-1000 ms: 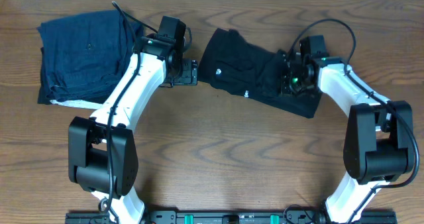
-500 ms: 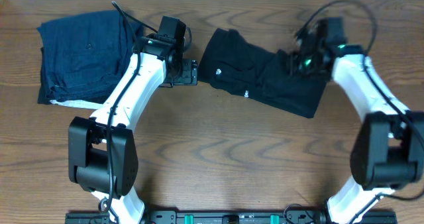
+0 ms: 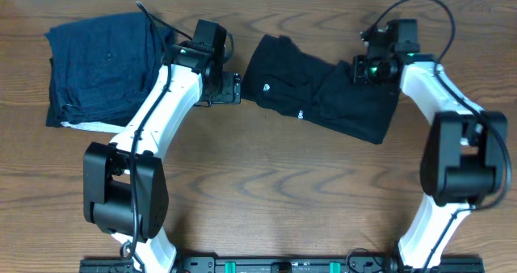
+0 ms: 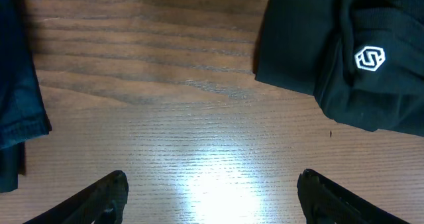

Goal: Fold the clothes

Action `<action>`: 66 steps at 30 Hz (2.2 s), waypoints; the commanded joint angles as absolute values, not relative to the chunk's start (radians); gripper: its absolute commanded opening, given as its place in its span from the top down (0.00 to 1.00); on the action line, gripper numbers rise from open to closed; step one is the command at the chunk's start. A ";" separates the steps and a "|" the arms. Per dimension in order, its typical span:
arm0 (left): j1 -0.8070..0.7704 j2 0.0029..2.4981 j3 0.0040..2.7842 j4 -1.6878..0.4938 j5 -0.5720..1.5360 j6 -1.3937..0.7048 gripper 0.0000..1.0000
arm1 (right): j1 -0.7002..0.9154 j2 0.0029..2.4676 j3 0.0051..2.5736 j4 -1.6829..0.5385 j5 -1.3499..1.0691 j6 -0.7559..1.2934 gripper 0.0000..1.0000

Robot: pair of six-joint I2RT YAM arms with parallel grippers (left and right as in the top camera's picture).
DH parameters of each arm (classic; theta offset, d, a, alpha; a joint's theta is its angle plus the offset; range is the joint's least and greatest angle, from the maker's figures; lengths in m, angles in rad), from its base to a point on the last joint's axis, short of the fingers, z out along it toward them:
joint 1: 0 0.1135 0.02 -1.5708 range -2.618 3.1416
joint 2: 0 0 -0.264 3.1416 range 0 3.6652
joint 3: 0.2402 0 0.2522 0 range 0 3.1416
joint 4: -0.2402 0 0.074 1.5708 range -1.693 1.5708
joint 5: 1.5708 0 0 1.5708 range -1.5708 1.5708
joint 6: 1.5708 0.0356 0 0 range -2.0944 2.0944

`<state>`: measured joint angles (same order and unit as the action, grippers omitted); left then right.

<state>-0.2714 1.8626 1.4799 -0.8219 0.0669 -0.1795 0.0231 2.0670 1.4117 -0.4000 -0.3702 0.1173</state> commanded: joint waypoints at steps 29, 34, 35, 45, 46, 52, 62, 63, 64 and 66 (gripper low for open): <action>-0.274 1.869 1.473 -0.813 0.051 -0.170 0.16 | -0.249 1.611 1.409 -0.902 -0.266 0.093 0.61; -0.273 1.869 1.473 -0.808 0.051 -0.170 0.16 | -0.278 1.624 1.400 -0.924 -0.266 0.093 0.54; -0.273 1.869 1.473 -0.802 0.051 -0.170 0.16 | -0.280 1.631 1.395 -0.923 -0.265 0.093 0.54; -0.273 1.869 1.473 -0.746 0.051 -0.170 0.16 | -0.274 1.783 1.320 -0.867 -0.270 0.106 0.49; -0.273 1.869 1.473 -0.739 0.051 -0.170 0.16 | -0.275 1.803 1.317 -0.850 -0.270 0.102 0.51; -0.273 1.869 1.473 -0.722 0.051 -0.170 0.16 | -0.275 1.930 1.316 -0.826 -0.345 0.104 0.53; -0.274 1.869 1.473 -0.731 0.051 -0.170 0.16 | -0.274 2.055 1.314 -0.772 -0.487 0.104 0.55; -0.274 1.869 1.473 -0.731 0.051 -0.170 0.16 | -0.273 2.058 1.314 -0.769 -0.488 0.104 0.55; -0.274 1.869 1.473 -0.731 0.051 -0.170 0.16 | -0.273 2.058 1.314 -0.768 -0.487 0.104 0.55; -0.274 1.869 1.473 -0.731 0.051 -0.170 0.16 | -0.272 2.058 1.314 -0.767 -0.487 0.104 0.56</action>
